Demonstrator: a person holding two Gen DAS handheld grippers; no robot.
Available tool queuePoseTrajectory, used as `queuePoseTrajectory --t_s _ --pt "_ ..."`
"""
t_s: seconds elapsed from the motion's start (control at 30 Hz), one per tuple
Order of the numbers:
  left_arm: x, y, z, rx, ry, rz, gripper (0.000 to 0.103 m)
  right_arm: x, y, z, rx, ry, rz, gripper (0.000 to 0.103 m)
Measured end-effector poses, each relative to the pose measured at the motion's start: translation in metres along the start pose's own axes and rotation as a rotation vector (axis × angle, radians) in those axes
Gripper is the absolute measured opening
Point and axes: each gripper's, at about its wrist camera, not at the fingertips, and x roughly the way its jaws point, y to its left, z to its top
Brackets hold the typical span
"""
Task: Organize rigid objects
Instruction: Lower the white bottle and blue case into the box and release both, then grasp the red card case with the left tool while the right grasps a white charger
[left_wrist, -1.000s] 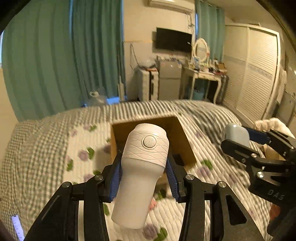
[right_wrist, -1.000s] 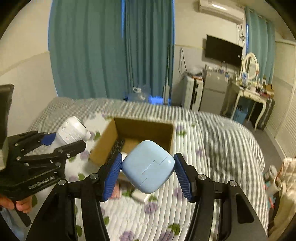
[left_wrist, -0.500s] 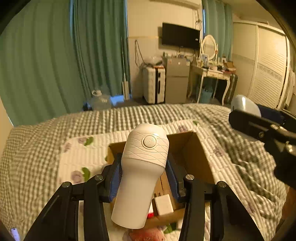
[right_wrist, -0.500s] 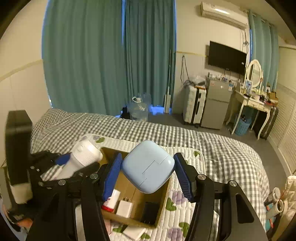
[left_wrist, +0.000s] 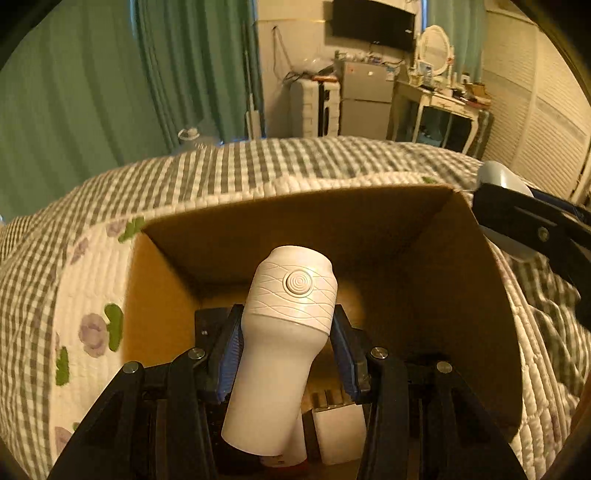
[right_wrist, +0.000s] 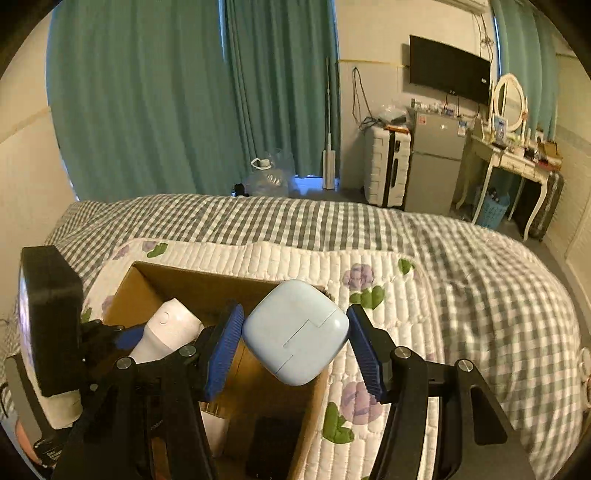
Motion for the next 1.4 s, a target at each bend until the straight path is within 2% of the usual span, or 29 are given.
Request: queuePoseTrajectory --t_s 0.07,0.13,0.33,0.4,0.5,0.77,0.83,0.87,0.93,1.13,1.23,1.4 --pt "0.003 -0.001 -0.001 -0.011 0.011 0.006 0.052 0.0 -0.002 -0.002 0.0 -0.002 0.009 0.058" --pt "-0.003 -0.001 -0.002 -0.015 -0.011 0.015 0.073 -0.005 -0.003 -0.003 0.006 -0.004 0.013 0.058" --pt "-0.04 0.008 0.001 -0.037 -0.077 0.0 0.074 -0.025 0.004 -0.001 -0.012 -0.016 0.007 0.058" --pt "-0.055 0.013 0.001 -0.035 -0.103 0.019 0.074 -0.025 0.01 -0.001 -0.019 -0.021 0.004 0.058" --pt "-0.068 0.021 0.001 -0.028 -0.135 0.062 0.074 -0.017 0.017 0.0 -0.017 -0.019 0.01 0.058" --pt "-0.074 0.047 -0.01 -0.049 -0.148 0.094 0.074 0.022 0.032 -0.004 -0.009 0.0 0.006 0.058" --pt "-0.075 0.052 -0.013 -0.063 -0.152 0.084 0.077 0.023 0.029 -0.004 0.018 -0.004 0.006 0.068" --pt "-0.077 0.054 -0.015 -0.068 -0.156 0.082 0.08 0.02 0.027 -0.003 0.03 -0.017 0.009 0.078" --pt "-0.086 0.057 -0.018 -0.083 -0.174 0.069 0.09 0.003 0.023 -0.002 0.053 -0.047 0.006 0.08" --pt "-0.129 0.057 -0.028 -0.096 -0.212 0.059 0.094 -0.065 0.028 0.001 -0.001 -0.09 -0.057 0.091" --pt "-0.158 0.057 -0.036 -0.105 -0.245 0.061 0.096 -0.102 0.034 -0.008 -0.024 -0.11 -0.097 0.095" --pt "-0.196 0.057 -0.057 -0.098 -0.275 0.069 0.098 -0.143 0.041 -0.032 -0.031 -0.107 -0.104 0.098"
